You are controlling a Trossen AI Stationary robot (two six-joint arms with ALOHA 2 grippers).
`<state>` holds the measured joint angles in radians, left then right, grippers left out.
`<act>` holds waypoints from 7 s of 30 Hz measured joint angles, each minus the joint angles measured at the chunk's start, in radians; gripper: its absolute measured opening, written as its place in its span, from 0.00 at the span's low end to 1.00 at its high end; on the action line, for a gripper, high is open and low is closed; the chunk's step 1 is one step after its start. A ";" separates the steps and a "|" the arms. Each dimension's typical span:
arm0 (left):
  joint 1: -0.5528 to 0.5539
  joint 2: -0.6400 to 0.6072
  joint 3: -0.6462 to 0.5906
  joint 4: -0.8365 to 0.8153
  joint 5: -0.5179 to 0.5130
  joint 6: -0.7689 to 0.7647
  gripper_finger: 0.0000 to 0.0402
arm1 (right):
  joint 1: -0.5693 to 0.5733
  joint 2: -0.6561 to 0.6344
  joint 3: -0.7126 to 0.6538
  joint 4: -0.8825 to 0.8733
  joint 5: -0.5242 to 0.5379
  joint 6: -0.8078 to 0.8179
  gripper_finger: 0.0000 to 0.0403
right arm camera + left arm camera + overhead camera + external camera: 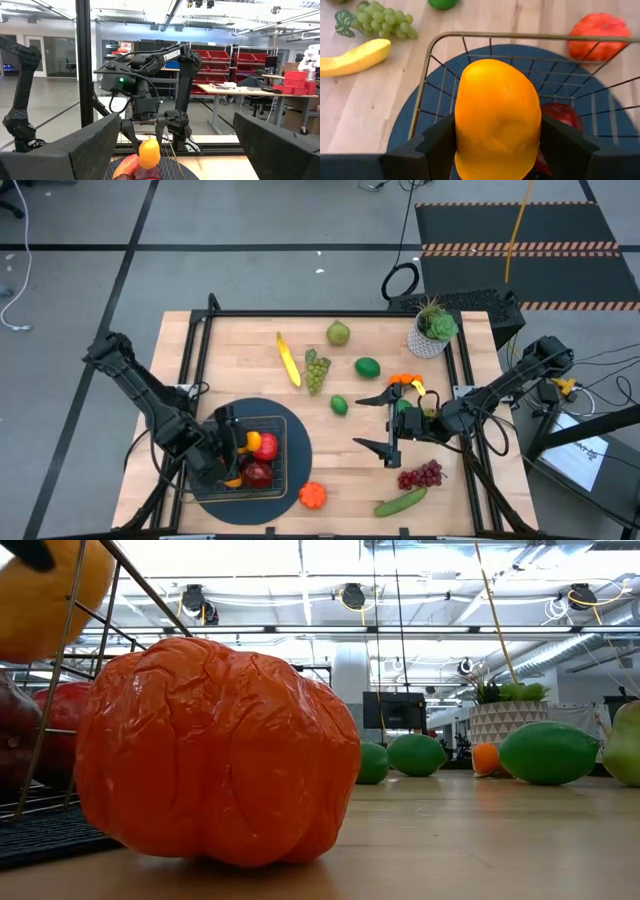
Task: Build produce basket
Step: Put the yellow mango into the gold wire basket, then put the bottom pear into the gold wire basket
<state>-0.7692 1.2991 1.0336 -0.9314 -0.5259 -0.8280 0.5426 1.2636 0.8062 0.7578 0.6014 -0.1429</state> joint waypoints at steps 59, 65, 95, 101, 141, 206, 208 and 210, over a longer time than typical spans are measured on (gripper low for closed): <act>0.059 0.042 0.117 0.061 0.123 0.206 0.65 | 0.000 0.000 0.000 -0.120 0.004 0.157 0.95; 0.046 0.042 0.138 0.060 0.078 0.270 0.60 | 0.002 0.000 0.000 -0.241 0.004 0.217 0.95; 0.040 0.039 0.139 0.064 0.026 0.314 0.58 | 0.002 -0.161 0.000 -1.264 0.130 1.030 0.94; 0.040 0.039 0.139 0.065 0.026 0.315 0.58 | 0.002 -0.161 0.000 -1.501 0.127 1.206 0.94; 0.072 0.039 0.139 0.073 0.025 0.326 0.58 | 0.000 -0.104 -0.040 -2.058 -0.345 1.786 0.93; 0.105 0.040 0.139 0.161 0.023 0.391 0.58 | -0.031 -0.188 -0.013 -1.032 -0.073 0.850 0.34; 0.106 0.039 0.139 0.180 0.023 0.413 0.58 | -0.032 -0.188 -0.013 -0.966 -0.073 0.781 0.34; 0.107 0.040 0.139 0.198 0.023 0.428 0.58 | -0.032 -0.188 -0.013 -0.904 -0.073 0.715 0.34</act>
<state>-0.6621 1.3388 1.1725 -0.7337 -0.5033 -0.4002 0.5106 1.0752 0.7937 -0.1458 0.5282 0.5721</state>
